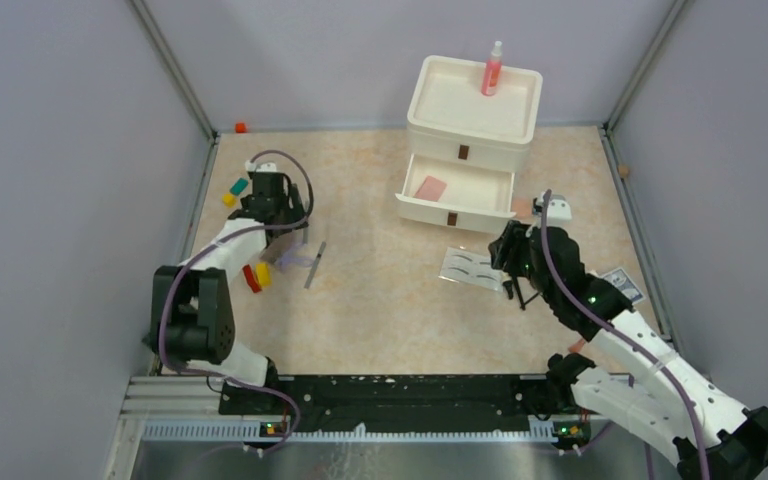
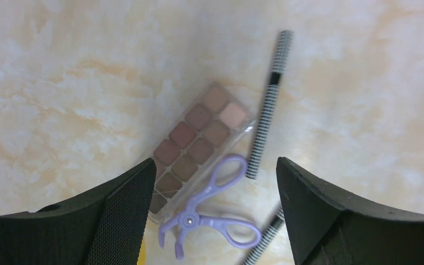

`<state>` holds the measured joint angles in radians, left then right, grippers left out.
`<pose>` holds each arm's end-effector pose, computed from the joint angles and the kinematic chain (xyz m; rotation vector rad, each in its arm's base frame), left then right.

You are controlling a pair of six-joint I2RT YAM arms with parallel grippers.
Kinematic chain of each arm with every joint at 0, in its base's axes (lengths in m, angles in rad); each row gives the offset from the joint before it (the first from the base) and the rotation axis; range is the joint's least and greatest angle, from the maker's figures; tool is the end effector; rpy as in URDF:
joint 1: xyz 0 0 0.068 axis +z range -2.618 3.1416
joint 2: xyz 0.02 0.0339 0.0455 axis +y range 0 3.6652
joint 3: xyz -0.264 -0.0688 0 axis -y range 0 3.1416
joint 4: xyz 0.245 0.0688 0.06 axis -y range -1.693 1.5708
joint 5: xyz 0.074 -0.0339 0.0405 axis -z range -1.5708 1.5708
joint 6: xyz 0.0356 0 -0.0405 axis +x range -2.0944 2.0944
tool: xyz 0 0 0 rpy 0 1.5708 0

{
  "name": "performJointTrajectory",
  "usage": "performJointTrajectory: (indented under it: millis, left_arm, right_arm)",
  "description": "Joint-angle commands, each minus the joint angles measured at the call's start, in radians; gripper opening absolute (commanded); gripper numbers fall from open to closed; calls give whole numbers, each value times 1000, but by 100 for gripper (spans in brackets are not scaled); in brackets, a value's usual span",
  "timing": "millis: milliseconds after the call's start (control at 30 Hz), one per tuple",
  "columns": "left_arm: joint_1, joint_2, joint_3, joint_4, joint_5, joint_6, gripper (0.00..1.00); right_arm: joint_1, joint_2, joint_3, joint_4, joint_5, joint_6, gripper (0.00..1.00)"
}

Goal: Organize the makeup
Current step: Pick up the makeup from the center of the board.

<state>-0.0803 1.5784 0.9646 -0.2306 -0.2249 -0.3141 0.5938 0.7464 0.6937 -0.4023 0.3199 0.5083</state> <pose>0.3286 -0.0185 0.2042 -0.3801 2.3586 0.0866 0.1479 0.0863 0.2924 0.1164 2.0183 0.3807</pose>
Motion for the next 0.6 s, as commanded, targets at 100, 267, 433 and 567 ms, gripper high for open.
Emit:
performJointTrajectory:
  millis: [100, 267, 433, 567]
  left_arm:
    - [-132, -242, -12, 25, 23, -16, 86]
    - [-248, -294, -32, 30, 6, -17, 85]
    - [-289, -327, -48, 29, 87, -17, 85]
    - [-290, -342, -5, -18, 156, -1, 86]
  right_arm:
    - [-24, 78, 61, -125, 166, 32, 52]
    - [-179, 101, 38, -106, 17, 32, 52]
    - [-312, 140, 13, -93, -74, 20, 52]
    - [-386, 183, -14, -68, -104, 36, 52]
